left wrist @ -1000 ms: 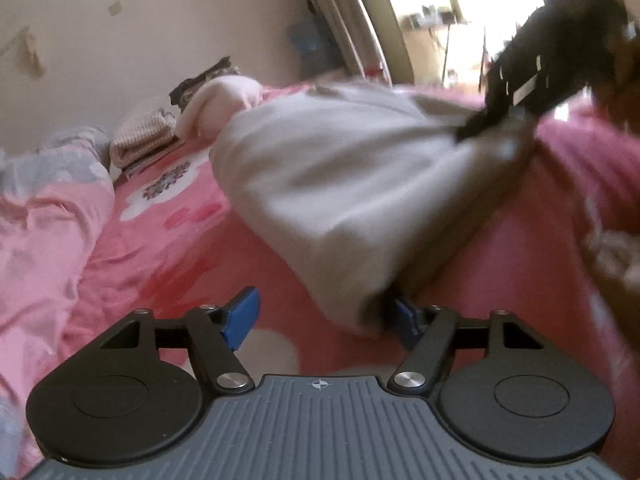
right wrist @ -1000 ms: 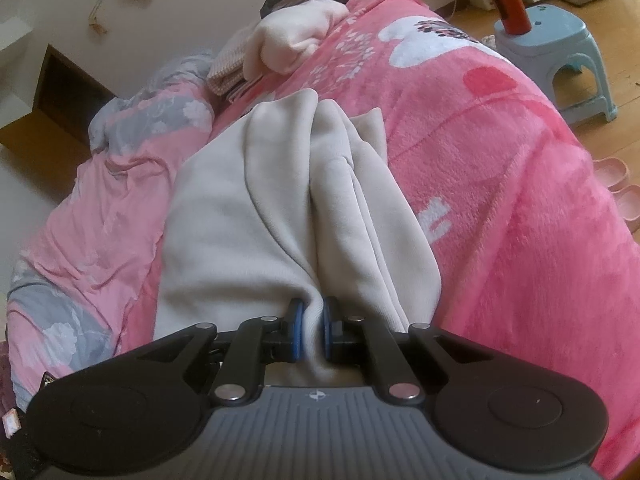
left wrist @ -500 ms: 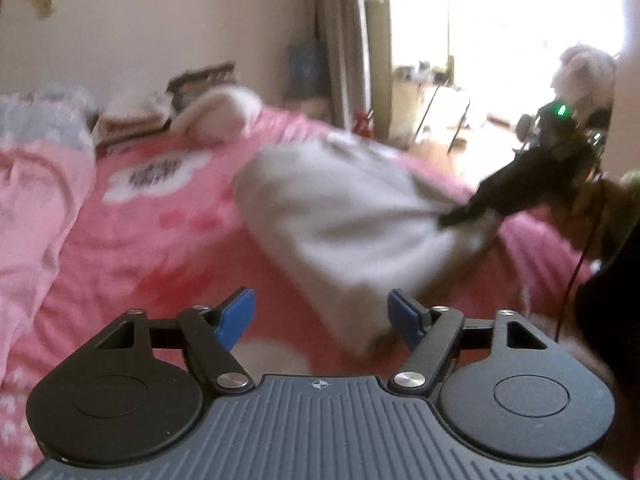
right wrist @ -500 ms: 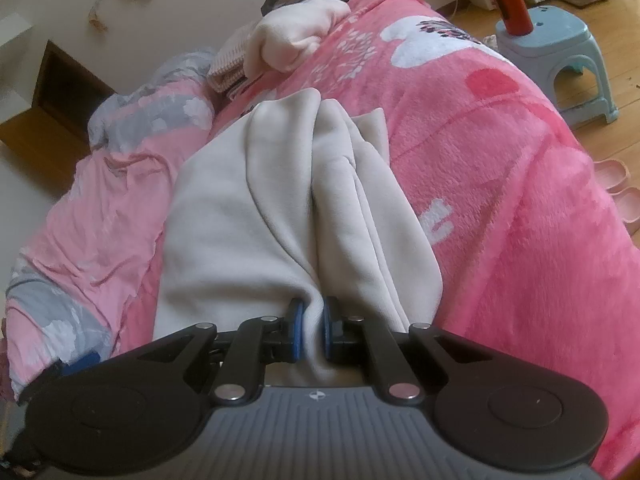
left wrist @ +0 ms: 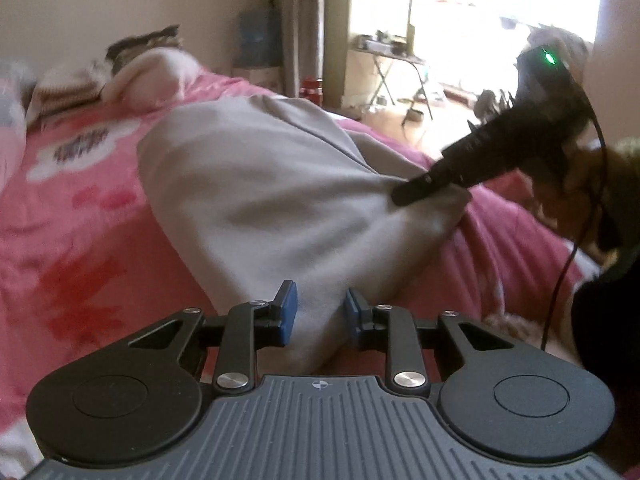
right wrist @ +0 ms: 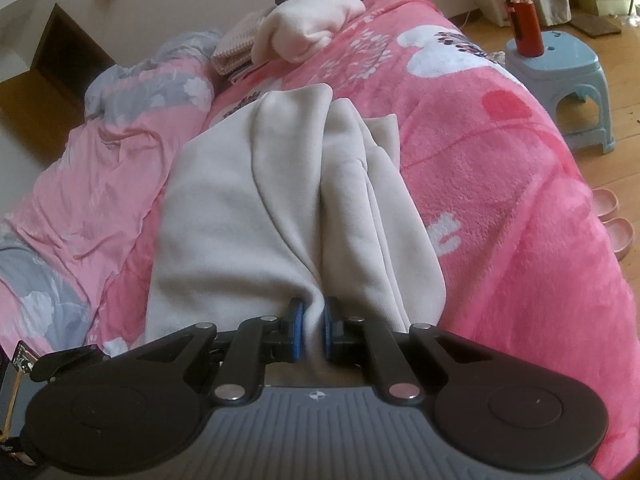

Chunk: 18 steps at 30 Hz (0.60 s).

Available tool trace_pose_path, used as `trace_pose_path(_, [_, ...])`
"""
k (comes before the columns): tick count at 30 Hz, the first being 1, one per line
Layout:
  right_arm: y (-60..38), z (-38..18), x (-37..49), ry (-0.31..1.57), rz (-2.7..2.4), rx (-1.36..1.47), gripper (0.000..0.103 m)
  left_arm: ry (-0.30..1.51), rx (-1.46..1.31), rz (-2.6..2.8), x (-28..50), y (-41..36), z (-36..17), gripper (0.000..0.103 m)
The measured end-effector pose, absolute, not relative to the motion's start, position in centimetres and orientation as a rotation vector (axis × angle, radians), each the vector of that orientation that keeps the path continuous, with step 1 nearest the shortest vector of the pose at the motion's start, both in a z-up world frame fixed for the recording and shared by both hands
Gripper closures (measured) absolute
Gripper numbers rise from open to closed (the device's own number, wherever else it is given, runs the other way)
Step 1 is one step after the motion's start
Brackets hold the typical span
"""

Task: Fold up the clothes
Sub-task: 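Open the right tool to release the hoodie fabric and withdraw it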

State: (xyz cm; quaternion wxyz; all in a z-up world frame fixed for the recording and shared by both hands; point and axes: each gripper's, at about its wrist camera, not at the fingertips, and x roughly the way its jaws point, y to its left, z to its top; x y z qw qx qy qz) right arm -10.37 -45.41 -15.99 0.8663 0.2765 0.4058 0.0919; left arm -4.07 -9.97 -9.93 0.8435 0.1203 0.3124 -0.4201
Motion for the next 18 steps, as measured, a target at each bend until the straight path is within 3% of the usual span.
trace_pose_path(5, [-44.6, -13.6, -11.0, 0.837, 0.191, 0.483, 0.092, 0.662, 0.251, -0.864, -4.7, -9.6, -9.4, 0.077])
trace_pose_path(12, [-41.8, -7.7, -13.0, 0.681, 0.262, 0.262, 0.092, 0.671, 0.223, -0.852, -4.7, -9.3, -9.2, 0.077])
trace_pose_path(18, [-37.1, -9.3, -12.1, 0.731, 0.376, 0.135, 0.093, 0.676, 0.210, -0.849, -4.6, -9.2, -9.2, 0.077])
